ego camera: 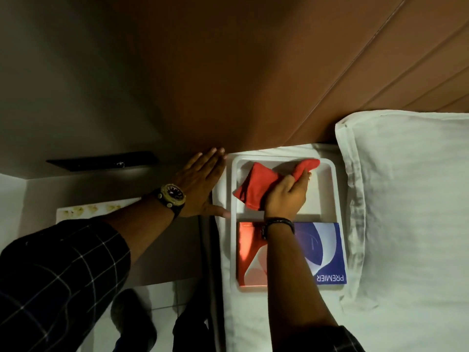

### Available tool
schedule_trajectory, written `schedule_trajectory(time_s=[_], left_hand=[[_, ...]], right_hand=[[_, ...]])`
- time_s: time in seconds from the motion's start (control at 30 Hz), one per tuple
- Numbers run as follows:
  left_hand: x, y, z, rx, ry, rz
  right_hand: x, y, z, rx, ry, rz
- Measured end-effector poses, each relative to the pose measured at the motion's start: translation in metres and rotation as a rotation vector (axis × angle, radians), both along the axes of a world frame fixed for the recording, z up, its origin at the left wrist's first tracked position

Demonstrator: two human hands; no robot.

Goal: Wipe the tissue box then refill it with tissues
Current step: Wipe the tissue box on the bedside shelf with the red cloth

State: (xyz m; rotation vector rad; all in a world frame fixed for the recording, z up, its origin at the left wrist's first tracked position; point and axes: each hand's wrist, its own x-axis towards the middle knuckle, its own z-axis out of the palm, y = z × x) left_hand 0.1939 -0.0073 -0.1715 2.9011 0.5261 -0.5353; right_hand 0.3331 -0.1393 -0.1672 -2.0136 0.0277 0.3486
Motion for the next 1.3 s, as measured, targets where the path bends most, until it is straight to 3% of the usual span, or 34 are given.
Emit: schedule_trajectory(time_s=[0.27,0.4,0.57,0.7,0.8,0.9,0.97,1.1,1.3], left_hand=[[-0.103,0.027,0.006,-0.040,0.007,0.240],[-0.180,0.046,-0.004,-0.034,0.043,0.361],[-0.270,0.080,-0.037,-0.021,0.105,0.372],[-0.303,0.103,-0.085,0.015,0.193,0.318],[-0.319,0.116,-0.117,0.044,0.272,0.273],[-0.334,0.130,-0.140,0.056,0.302,0.276],[-0.340,0.134,-0.150,0.076,0.306,0.251],[-0.348,0.138,-0.157,0.074,0.320,0.230],[-0.356,0.137,-0.167,0.032,0.262,0.279]], right_hand=[[-0.086,0.014,0.044,0.184,-0.187,0.375],[-0.127,0.026,0.035,0.191,-0.164,0.490],[-0.183,0.042,-0.007,0.208,-0.122,0.648],[-0.226,0.058,-0.069,0.096,-0.103,0.811],[-0.263,0.081,-0.118,-0.071,-0.139,1.070],[-0.303,0.106,-0.166,-0.521,-0.308,1.398],[-0.319,0.112,-0.182,-0.690,-0.443,1.385],[-0.327,0.112,-0.187,-0.606,-0.563,1.252],[-0.323,0.118,-0.197,-0.703,-0.625,1.338]])
